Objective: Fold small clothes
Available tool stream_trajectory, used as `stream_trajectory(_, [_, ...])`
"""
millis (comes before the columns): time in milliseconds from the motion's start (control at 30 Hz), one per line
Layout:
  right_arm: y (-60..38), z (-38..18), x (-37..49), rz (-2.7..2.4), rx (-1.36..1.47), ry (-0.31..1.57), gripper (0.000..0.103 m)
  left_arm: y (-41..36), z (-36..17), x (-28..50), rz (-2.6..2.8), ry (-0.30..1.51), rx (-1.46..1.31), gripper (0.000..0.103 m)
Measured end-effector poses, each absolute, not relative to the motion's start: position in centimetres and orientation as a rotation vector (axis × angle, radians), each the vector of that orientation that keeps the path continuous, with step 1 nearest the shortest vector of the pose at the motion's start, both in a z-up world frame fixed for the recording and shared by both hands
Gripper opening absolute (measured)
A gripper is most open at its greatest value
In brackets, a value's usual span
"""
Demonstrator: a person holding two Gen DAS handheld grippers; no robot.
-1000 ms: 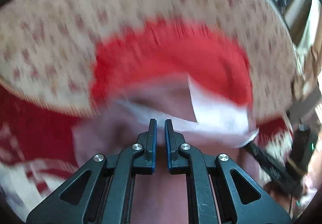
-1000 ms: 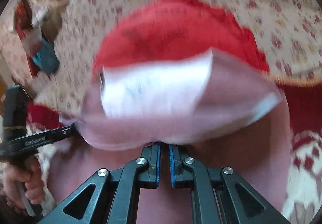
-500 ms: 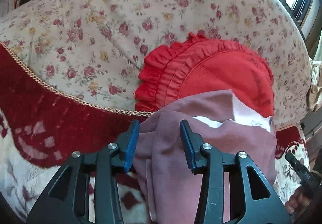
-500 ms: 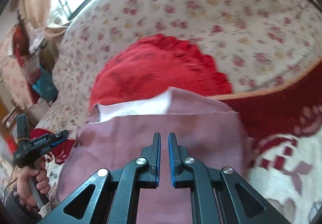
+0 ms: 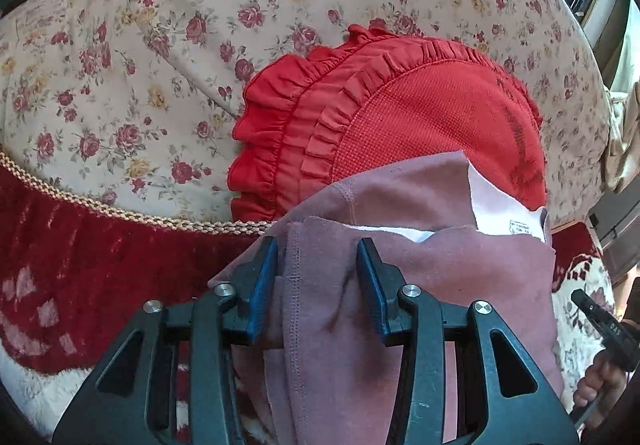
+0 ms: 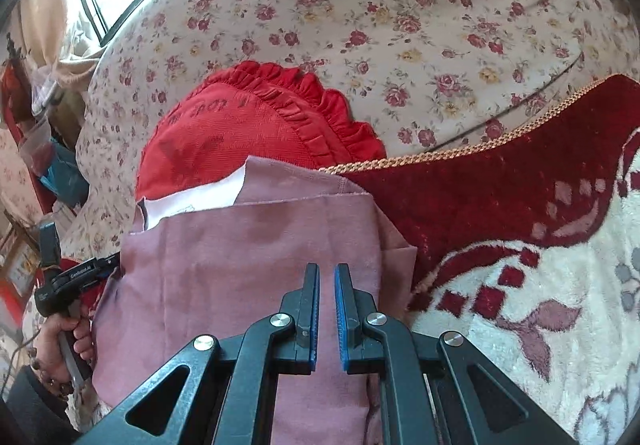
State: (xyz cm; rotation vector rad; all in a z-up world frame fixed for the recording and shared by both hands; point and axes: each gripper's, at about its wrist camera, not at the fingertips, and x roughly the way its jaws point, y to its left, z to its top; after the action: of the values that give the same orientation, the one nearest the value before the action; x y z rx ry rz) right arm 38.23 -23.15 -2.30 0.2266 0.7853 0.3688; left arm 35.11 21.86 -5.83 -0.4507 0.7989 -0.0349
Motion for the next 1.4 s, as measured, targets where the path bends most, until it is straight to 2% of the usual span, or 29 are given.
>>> stream_trajectory(33, [-23.2,-2.2,38.3,0.368,0.228,0.782,0.006,21.8,-5.8,35.1,-0.045,0.799,-0.457,0.022])
stream_trajectory(100, [-23.3,-2.1,38.4,0.361,0.236,0.779,0.006,21.7,-5.6,35.1,-0.043,0.799,-0.451,0.011])
stream_trajectory(133, [-23.3,-2.1,38.4,0.359,0.24,0.78,0.006,21.7,-5.5,35.1,-0.039,0.797,-0.448,0.006])
stream_trajectory(200, [-23.7,-2.1,38.5,0.344,0.25,0.781,0.006,21.6,-5.1,35.1,-0.026,0.795,-0.444,0.004])
stream_trajectory(367, [-26.2,-2.1,39.9,0.348,0.325,0.75,0.007,22.2,-3.7,34.4,0.019,0.735,-0.464,0.004])
stream_trajectory(433, [-27.0,-2.4,40.8,0.386,0.362,0.745,0.012,22.3,-3.7,34.3,0.026,0.727,-0.466,0.004])
stream_trajectory(500, [-27.3,-2.9,41.6,0.401,0.374,0.75,0.028,22.3,-3.7,34.2,0.043,0.718,-0.459,0.004])
stream_trajectory(533, [-27.2,-3.1,42.0,0.418,0.371,0.754,0.028,22.4,-3.7,34.2,0.049,0.716,-0.462,0.003])
stream_trajectory(967, [-23.8,-5.0,45.4,0.487,0.261,0.806,0.028,22.3,-4.5,34.8,0.025,0.723,-0.503,0.002])
stream_trajectory(1133, [-24.1,-4.9,45.5,0.501,0.25,0.779,0.013,22.2,-4.9,35.0,0.005,0.741,-0.529,0.002])
stream_trajectory(1400, [-23.9,-5.5,45.8,0.468,0.233,0.804,0.013,22.4,-5.3,35.2,0.014,0.756,-0.539,0.005])
